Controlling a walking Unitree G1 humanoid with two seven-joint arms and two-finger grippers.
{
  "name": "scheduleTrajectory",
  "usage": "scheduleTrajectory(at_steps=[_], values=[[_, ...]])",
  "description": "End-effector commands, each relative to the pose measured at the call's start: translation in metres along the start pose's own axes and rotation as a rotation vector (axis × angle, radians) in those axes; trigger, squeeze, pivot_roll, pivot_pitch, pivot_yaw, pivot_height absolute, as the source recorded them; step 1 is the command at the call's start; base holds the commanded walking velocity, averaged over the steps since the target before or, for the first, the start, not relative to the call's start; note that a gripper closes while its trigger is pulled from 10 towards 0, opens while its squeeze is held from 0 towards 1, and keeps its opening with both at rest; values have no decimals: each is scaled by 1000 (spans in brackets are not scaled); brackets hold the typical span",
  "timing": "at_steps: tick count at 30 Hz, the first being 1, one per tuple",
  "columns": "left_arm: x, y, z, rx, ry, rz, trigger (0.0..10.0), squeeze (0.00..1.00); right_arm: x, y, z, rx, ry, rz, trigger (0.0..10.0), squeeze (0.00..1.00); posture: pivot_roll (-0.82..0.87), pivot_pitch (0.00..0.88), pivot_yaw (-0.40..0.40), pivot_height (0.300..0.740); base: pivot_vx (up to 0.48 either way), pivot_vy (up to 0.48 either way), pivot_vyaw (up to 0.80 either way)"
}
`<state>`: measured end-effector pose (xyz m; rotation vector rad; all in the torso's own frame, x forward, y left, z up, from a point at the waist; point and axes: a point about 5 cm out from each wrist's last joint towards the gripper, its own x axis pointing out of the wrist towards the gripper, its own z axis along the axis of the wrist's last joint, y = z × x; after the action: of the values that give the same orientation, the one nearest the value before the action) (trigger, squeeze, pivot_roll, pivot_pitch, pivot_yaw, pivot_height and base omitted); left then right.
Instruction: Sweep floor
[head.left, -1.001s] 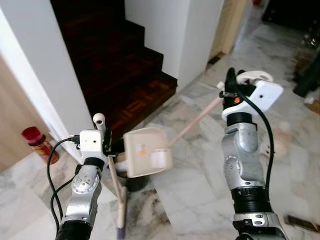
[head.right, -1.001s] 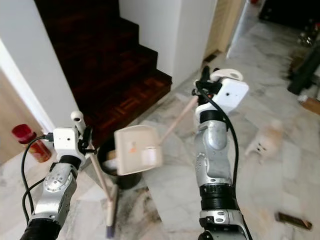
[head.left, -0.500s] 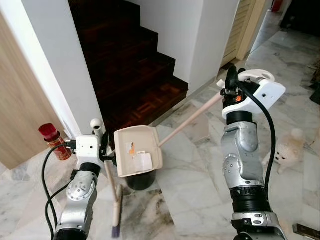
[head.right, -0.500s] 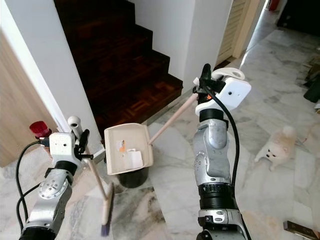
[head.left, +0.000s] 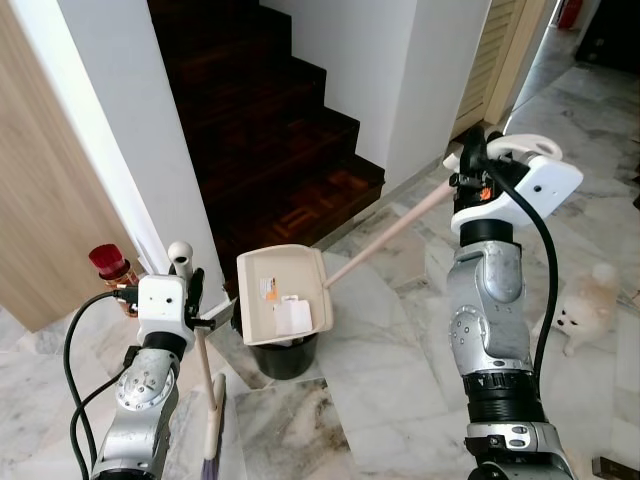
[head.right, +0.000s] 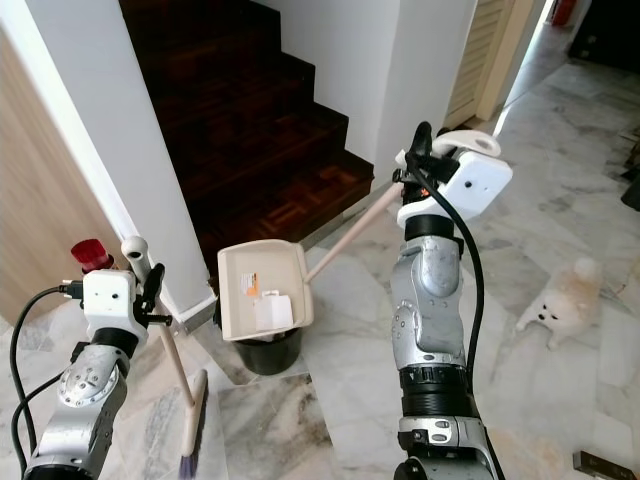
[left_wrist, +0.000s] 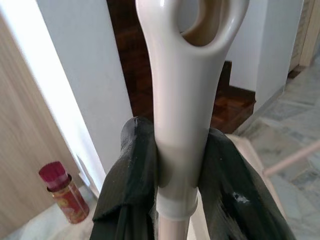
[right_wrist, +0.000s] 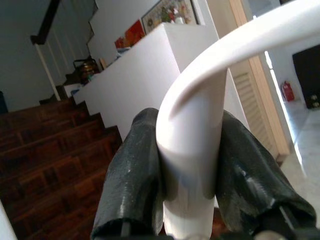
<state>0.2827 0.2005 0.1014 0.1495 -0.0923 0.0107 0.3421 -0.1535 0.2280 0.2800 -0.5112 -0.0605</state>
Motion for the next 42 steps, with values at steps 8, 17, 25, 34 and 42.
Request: scheduleTrajectory(at_steps=[8,17,25,34,42], values=[[2,2,15,44,-58,-10,10000,0,10,18,33,20,-162,58,10000,0,45,31,0,740,350,0,0],[2,2,15,43,-58,-11,10000,0,10,18,34,20,-163,59,10000,0,45,31,0,740,356,0,0],[3,0,16,44,-64,-17,10000,0,9,20,35,24,-168,65,10000,0,46,21,1,740,326,0,0],[4,-1,17,44,-72,-17,10000,0,10,21,42,6,-196,79,10000,0,42,27,0,740,31,0,0],[3,-1,17,50,-73,-21,10000,0,4,38,53,-56,-265,186,10000,0,43,33,-2,740,0,0,0]])
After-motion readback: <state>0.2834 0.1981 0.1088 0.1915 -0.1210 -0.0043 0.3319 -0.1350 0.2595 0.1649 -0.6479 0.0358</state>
